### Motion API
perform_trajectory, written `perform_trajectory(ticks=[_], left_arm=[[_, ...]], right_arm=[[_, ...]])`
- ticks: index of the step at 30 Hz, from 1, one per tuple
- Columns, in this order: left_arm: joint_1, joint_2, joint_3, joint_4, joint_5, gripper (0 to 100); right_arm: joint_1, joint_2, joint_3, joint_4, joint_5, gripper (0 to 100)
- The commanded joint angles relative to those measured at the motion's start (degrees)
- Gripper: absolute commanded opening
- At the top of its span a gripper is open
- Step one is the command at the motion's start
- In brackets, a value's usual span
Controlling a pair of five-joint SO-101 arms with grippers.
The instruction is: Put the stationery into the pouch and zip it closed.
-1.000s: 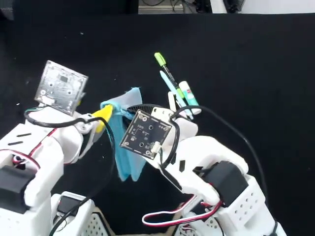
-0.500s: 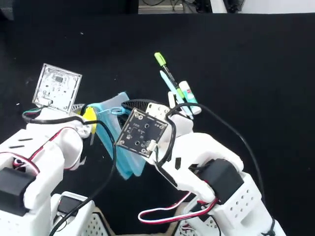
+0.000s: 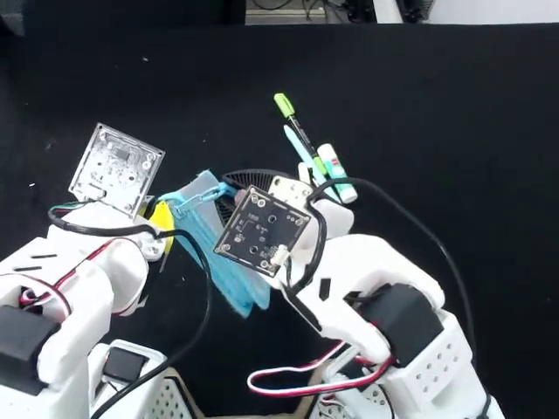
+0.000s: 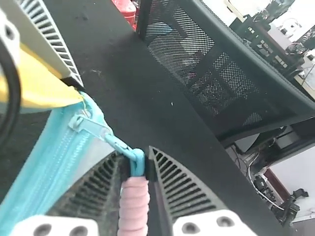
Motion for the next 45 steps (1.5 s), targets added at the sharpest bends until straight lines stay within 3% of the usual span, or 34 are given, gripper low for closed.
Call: perform_trajectory(ticks=[1, 10, 16, 25, 31, 39, 45], left_arm=[[-0.22, 0.35, -0.75, 0.7, -0.53, 3], [-4.26, 0.35, -2.24, -3.34, 7.91, 3], [-5.14, 0.09, -2.33, -4.04, 12.22, 3], [-5.14, 0.35, -2.77, -0.7, 6.24, 4], [-5.14, 0.35, -6.37, -2.99, 6.24, 21], [-5.14, 2.02, -3.38, -9.85, 5.8, 18], [-5.23, 6.59, -1.8, -5.27, 1.32, 18]], right_arm=[[6.33, -0.48, -4.53, 0.26, 0.18, 1.1], [6.51, -0.4, -7.08, -3.6, -0.79, 1.1], [0.53, -0.4, -4.53, -0.44, -2.81, 1.1], [-0.62, -0.92, -4.09, 2.29, -2.9, 1.1], [-0.7, -0.84, -4.0, 3.08, -2.81, 1.1], [-0.7, -0.92, -4.0, 3.08, -2.9, 1.1], [-0.62, -0.92, -4.0, 3.08, -2.9, 1.1]])
